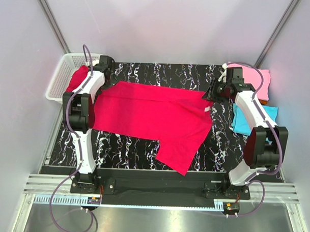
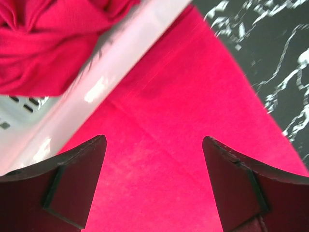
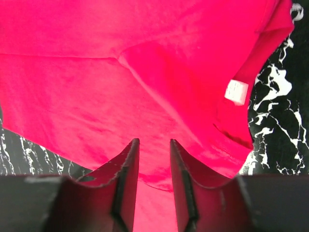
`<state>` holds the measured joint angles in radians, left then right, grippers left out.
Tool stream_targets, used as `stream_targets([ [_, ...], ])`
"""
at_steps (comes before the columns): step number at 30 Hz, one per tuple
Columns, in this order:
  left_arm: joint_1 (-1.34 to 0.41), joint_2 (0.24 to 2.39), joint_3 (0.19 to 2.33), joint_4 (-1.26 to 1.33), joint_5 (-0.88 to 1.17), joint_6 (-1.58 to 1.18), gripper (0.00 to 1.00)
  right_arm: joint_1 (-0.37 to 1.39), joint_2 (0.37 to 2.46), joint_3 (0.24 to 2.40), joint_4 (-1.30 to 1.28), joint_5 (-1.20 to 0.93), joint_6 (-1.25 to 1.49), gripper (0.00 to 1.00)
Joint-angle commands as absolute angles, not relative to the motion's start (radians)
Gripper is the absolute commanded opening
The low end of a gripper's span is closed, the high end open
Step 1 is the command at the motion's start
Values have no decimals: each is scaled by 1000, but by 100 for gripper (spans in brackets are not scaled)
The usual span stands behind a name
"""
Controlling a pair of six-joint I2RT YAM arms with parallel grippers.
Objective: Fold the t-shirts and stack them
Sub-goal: Fold the tshirt
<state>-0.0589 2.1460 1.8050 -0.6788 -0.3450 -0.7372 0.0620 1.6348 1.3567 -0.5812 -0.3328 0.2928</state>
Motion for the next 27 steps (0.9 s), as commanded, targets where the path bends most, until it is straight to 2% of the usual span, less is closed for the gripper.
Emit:
stream_targets([
  [1, -18, 2085, 1779, -713, -456, -723, 91, 78, 1562, 1365, -561, -327, 308, 39],
  [6, -40, 2039, 1727, -710, -396, -701, 93, 118, 1548, 1348, -564, -282, 305, 49],
  [9, -80, 2002, 1671, -707, -336, -671, 95, 133, 1623, 1313, -571, -422, 342, 48],
  [16, -210, 1879, 1424, -664, -183, -630, 97, 279, 1727, 1239, -506, -448, 383, 47],
  [19, -225, 1804, 1262, -634, -158, -647, 97, 293, 1758, 1230, -497, -474, 402, 46],
  [27, -225, 1736, 1178, -647, -210, -644, 98, 296, 1815, 1181, -515, -468, 494, 46],
])
